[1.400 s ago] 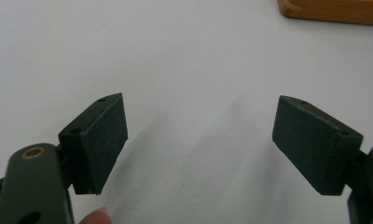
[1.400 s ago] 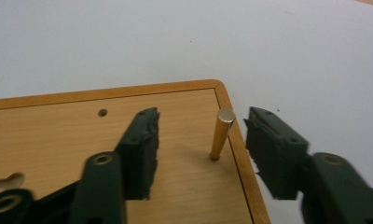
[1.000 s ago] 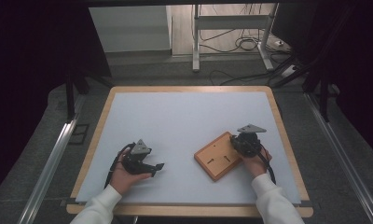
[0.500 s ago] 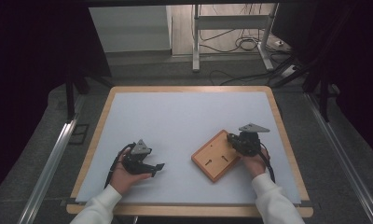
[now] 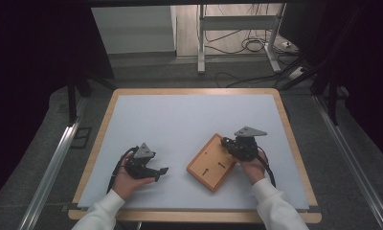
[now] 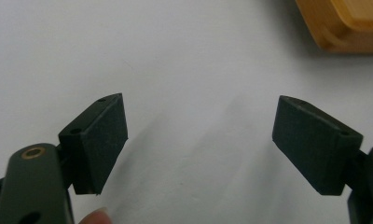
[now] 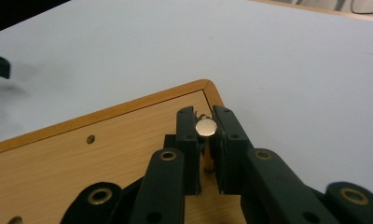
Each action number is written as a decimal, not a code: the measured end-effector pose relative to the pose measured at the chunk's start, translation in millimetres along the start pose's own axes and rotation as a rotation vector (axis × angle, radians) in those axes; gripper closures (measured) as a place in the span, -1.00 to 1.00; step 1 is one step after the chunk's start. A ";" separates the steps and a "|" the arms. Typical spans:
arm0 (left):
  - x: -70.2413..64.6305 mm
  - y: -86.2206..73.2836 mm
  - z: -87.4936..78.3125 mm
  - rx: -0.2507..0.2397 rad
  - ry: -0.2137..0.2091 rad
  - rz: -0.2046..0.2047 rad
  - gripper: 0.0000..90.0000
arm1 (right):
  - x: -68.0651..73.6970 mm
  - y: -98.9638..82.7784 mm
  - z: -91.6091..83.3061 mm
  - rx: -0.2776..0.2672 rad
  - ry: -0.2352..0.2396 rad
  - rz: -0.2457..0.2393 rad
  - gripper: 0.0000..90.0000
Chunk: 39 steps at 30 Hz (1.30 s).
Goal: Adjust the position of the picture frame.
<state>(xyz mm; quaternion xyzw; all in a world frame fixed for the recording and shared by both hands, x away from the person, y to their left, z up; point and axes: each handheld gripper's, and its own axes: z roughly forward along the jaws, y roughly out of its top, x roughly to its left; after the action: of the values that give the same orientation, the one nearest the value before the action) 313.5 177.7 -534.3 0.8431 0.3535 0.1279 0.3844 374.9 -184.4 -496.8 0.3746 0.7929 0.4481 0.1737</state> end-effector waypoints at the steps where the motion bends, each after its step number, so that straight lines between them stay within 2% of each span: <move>1: 0.2 -0.1 -0.1 -0.001 0.000 0.000 -0.61 | 3.4 0.6 2.2 0.004 0.007 -0.008 0.83; 5: 1.2 -0.3 -1.7 -0.004 0.003 0.000 -0.61 | 17.9 3.8 14.7 0.013 0.055 -0.035 0.83; 14: 3.6 -1.3 -2.5 -0.006 0.006 -0.005 -0.61 | 35.4 10.3 33.9 0.014 0.100 -0.053 0.84; 18: 3.6 -1.4 -3.1 -0.008 0.007 -0.004 -0.61 | 47.3 11.9 49.9 0.042 0.128 -0.087 0.84; 23: 4.1 -1.7 -3.0 -0.008 0.007 -0.004 -0.61 | 51.1 9.9 61.4 0.074 0.130 -0.099 0.85; 25: 4.4 -1.9 -2.2 -0.004 0.006 -0.003 -0.61 | 49.2 8.9 65.0 0.081 0.148 -0.078 0.84; 35: 3.6 -1.8 -1.1 0.002 0.006 -0.002 -0.61 | 50.4 9.8 63.9 0.085 0.146 -0.071 0.83; 39: 4.0 -2.0 -0.7 0.005 0.005 -0.002 -0.61 | 54.4 11.1 64.3 0.084 0.148 -0.086 0.83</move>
<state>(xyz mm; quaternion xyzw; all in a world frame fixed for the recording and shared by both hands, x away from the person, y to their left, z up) 315.1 181.8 -535.6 0.8436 0.3556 0.1290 0.3813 383.3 -102.7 -518.8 0.3132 0.8369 0.4332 0.1177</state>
